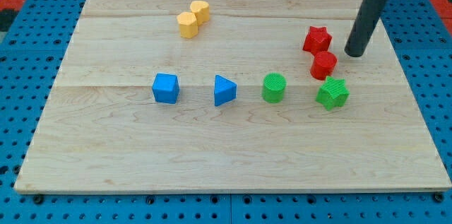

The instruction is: Place red circle above blue triangle

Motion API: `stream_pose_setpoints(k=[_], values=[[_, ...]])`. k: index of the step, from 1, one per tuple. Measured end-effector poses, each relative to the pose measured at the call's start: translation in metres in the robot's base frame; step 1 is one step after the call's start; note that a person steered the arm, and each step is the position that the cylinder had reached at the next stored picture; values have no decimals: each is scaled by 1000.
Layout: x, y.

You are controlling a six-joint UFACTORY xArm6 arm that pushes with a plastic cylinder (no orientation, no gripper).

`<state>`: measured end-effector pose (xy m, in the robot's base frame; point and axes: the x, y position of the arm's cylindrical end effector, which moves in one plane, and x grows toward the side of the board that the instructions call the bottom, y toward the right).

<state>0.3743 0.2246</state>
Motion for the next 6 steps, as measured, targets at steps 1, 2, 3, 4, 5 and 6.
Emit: stream_pose_setpoints(k=[1, 2, 3, 4, 5, 6], values=[[11, -3], [24, -47], [43, -48], [43, -29], [47, -79], [48, -94]])
